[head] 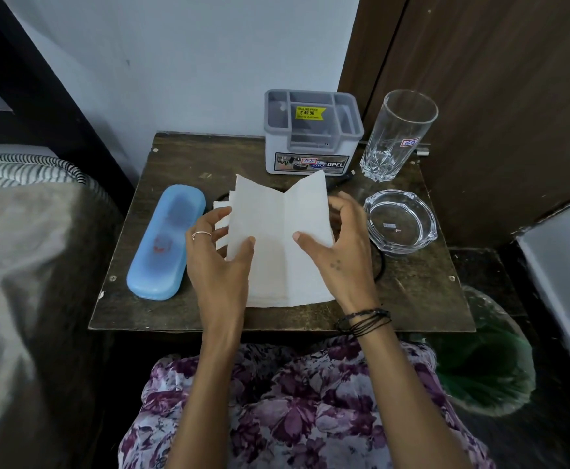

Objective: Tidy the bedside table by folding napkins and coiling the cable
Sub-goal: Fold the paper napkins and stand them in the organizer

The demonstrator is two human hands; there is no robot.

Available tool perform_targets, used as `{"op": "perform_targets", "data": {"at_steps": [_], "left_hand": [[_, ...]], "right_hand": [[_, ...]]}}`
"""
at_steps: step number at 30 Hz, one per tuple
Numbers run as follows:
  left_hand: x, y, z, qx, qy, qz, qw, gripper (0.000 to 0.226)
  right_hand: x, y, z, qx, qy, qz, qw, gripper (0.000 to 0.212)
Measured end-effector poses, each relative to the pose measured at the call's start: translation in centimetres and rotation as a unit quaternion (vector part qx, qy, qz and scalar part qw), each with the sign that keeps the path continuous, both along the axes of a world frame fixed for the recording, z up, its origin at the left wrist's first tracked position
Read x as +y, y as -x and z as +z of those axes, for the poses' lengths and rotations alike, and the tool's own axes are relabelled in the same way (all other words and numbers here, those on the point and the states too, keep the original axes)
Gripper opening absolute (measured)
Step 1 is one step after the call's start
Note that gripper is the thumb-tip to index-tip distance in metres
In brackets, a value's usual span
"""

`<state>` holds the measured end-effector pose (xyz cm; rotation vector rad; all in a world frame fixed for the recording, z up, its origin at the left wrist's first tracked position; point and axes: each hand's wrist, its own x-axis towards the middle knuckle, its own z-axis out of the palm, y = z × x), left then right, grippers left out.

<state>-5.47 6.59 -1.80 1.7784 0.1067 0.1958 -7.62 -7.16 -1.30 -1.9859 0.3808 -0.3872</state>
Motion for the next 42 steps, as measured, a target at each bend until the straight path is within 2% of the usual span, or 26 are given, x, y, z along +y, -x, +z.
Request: {"op": "perform_targets", "data": {"at_steps": [6,12,19,22,25,28,30,32,34,36,39,42], "left_hand": [[0.4,-0.4,0.2,0.060,0.118,-0.015,0.991,0.049],[0.4,-0.4,0.8,0.081,0.230,-0.030,0.969,0.046],[0.5,-0.2,1.0,0.070,0.249,-0.079,0.963,0.043],[0.5,-0.2,1.0,0.076,0.264,-0.095,0.957,0.040],[0.5,-0.4,0.7,0.096,0.291,-0.075,0.949,0.036],[0.5,-0.6,0.4,0.114,0.304,-0.047,0.945,0.033],[0.6,-0.6,0.3,0.122,0.293,-0.022,0.948,0.030],[0.5,-0.6,0.1,0.126,0.260,0.005,0.957,0.026],[0.4,-0.4,0.0,0.106,0.186,0.020,0.977,0.022],[0.3,-0.2,-0.1,0.056,0.081,0.014,0.995,0.019],[0.0,0.1,-0.1,0.001,-0.053,0.004,0.999,0.019],[-0.2,0.1,-0.3,0.017,-0.103,-0.002,0.995,0.030]], "right_hand": [[-0.4,-0.3,0.3,-0.002,-0.142,-0.032,0.989,0.061],[-0.6,-0.3,0.3,-0.013,-0.241,-0.050,0.969,0.059],[-0.7,-0.3,0.5,-0.021,-0.280,-0.063,0.958,0.069],[-0.9,-0.2,0.5,-0.025,-0.265,-0.060,0.962,0.055],[-0.9,-0.2,0.5,-0.020,-0.239,-0.050,0.970,0.040],[-1.0,-0.1,0.5,-0.029,-0.255,-0.023,0.966,0.029],[-1.0,0.0,0.4,-0.006,-0.254,-0.016,0.967,0.024],[-0.9,0.0,0.1,0.029,-0.191,-0.024,0.981,0.019],[-0.8,-0.1,-0.2,0.059,-0.084,-0.024,0.994,0.019],[-0.8,-0.1,-0.3,0.070,-0.024,-0.023,0.997,0.021],[-0.9,0.0,-0.5,0.073,-0.016,-0.020,0.997,0.025],[-0.9,0.0,-0.3,0.070,-0.015,-0.019,0.997,0.020]]}}
